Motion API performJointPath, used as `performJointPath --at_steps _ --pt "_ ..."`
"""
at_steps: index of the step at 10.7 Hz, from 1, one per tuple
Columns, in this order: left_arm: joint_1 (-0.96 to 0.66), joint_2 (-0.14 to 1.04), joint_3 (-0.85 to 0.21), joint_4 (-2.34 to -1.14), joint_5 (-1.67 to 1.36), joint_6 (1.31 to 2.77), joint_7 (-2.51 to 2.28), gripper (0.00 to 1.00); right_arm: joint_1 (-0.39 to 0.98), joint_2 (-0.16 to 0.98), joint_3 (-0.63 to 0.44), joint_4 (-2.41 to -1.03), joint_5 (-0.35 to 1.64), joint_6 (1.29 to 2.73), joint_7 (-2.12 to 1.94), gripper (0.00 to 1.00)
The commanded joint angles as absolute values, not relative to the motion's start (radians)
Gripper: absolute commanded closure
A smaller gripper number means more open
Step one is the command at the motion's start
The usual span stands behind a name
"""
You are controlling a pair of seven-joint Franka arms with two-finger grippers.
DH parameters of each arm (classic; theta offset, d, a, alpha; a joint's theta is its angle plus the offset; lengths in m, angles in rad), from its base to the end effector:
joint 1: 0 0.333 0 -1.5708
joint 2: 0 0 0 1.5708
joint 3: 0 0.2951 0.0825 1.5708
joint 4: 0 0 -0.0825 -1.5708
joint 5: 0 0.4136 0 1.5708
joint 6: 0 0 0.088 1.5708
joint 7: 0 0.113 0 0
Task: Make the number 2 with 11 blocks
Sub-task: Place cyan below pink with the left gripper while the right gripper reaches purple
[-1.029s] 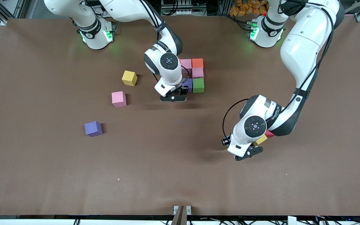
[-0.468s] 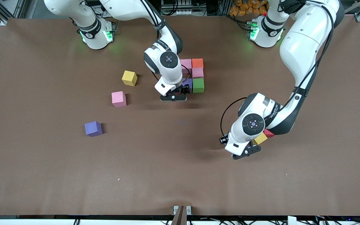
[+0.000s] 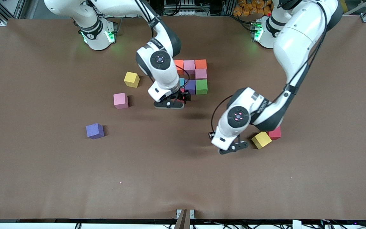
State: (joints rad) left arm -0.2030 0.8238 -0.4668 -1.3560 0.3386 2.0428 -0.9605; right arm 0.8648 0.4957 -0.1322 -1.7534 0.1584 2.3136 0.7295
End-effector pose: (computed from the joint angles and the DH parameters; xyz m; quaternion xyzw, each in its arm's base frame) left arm 0.6289 -0.3904 0.2240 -0.9916 -0.1252 0.0322 0.0024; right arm 0.5009 0.4634 0.2536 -0.9981 0.0410 -0.0069 0.0452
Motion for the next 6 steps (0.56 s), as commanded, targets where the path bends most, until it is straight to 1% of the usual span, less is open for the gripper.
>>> performJointPath --at_steps 1,3,4,6 --pt "-0.273 0.807 -0.446 -1.356 0.367 2.036 -1.003 0.37 0.795 0.474 -0.156 -1.749 0.152 2.244 0.591 0.00" --pt "-0.328 0.816 -0.439 -1.356 0.374 2.058 -1.003 0.37 0.729 0.474 -0.156 -1.750 0.152 2.211 0.475 0.00" --pt "-0.371 0.818 -0.414 -1.356 0.374 2.074 -1.014 0.37 0.698 0.474 -0.156 -1.750 0.152 2.182 0.413 0.00" --pt "-0.461 0.821 -0.358 -1.356 0.373 2.111 -1.064 0.37 0.657 0.479 -0.156 -1.755 0.152 2.171 0.347 0.00"
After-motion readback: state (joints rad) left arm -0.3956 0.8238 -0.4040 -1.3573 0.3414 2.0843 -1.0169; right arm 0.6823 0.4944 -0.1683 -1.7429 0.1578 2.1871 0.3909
